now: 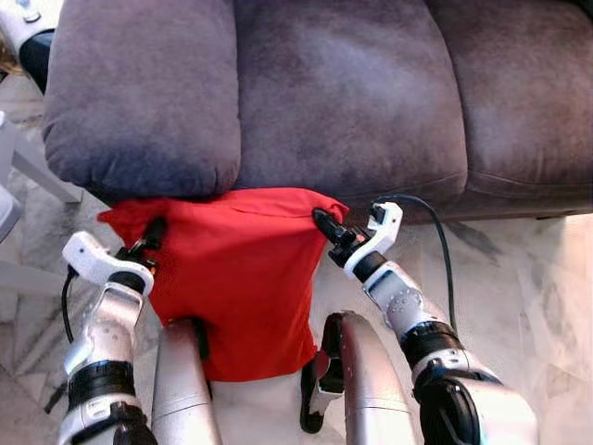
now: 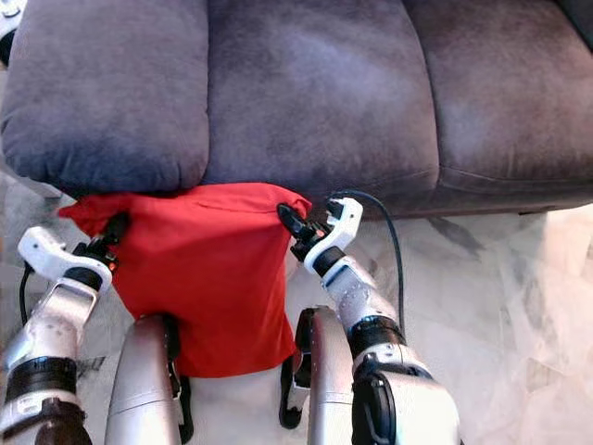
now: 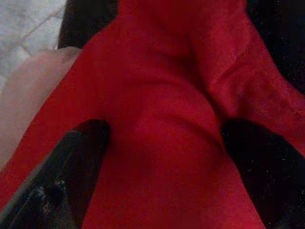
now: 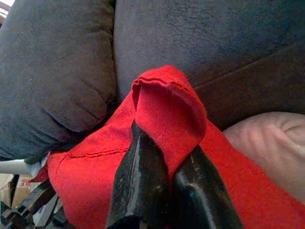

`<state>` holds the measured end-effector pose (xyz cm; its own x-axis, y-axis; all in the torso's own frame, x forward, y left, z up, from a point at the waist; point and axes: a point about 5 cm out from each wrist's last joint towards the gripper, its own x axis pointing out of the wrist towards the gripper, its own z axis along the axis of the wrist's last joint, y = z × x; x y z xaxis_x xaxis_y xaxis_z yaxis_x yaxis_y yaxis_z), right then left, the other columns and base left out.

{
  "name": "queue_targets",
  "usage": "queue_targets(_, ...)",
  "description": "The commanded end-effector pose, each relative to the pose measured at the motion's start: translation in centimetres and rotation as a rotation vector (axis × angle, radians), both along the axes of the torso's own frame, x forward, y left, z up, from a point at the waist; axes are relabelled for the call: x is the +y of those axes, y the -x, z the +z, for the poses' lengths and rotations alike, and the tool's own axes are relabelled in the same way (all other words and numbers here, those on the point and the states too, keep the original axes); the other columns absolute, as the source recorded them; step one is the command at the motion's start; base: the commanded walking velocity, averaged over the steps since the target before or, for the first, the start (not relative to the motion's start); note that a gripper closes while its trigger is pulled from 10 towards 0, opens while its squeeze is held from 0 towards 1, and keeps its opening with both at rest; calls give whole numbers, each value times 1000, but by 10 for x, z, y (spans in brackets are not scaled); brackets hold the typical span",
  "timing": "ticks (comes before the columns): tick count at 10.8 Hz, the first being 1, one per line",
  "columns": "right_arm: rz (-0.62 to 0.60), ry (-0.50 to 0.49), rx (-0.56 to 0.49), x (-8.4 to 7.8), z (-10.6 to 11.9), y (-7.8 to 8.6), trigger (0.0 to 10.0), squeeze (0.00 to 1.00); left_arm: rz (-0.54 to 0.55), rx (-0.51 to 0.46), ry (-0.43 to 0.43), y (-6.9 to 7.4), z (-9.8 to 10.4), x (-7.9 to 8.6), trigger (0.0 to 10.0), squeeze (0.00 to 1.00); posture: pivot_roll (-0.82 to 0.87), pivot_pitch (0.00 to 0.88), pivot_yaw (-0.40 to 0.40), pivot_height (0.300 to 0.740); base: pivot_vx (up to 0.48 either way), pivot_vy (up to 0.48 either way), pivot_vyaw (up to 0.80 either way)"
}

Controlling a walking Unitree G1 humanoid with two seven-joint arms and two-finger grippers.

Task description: Move the pillow to the sofa from floor

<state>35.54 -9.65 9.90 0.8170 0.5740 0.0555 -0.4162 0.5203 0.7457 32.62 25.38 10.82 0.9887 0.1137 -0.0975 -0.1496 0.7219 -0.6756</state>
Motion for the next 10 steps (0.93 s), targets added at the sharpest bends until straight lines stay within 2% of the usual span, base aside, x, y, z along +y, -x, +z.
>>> queue_targets(1, 0, -4, 17, -4, -7, 5, 0, 0, -16, 78, -19, 3, -18, -5, 3490, 0, 137, 437, -190, 592, 0, 0, 0)
queue_targets(2, 1, -3, 17, -4, -7, 5, 0, 0, -4, 93, -47, 2, -18, -3, 0, 0, 133, 434, -190, 592, 0, 0, 0)
queue_targets(5, 2, -5, 20, -4, -9, 8, 0, 0, 95, 69, -107, 3, -11, 14, 0, 0, 142, 428, -190, 592, 0, 0, 0)
queue_targets(7, 1, -8, 20, -4, -8, 8, 0, 0, 144, 64, -101, 4, -10, 20, 0, 0, 142, 425, -189, 592, 0, 0, 0)
queue_targets(8, 1, -9, 18, -4, -8, 7, 0, 0, 156, 51, -83, 4, -9, 21, 0, 0, 140, 423, -190, 592, 0, 0, 0)
queue_targets(10, 0, -6, 18, -4, -8, 8, 0, 0, 124, 61, -82, 7, -14, 12, 0, 0, 143, 422, -190, 592, 0, 0, 0)
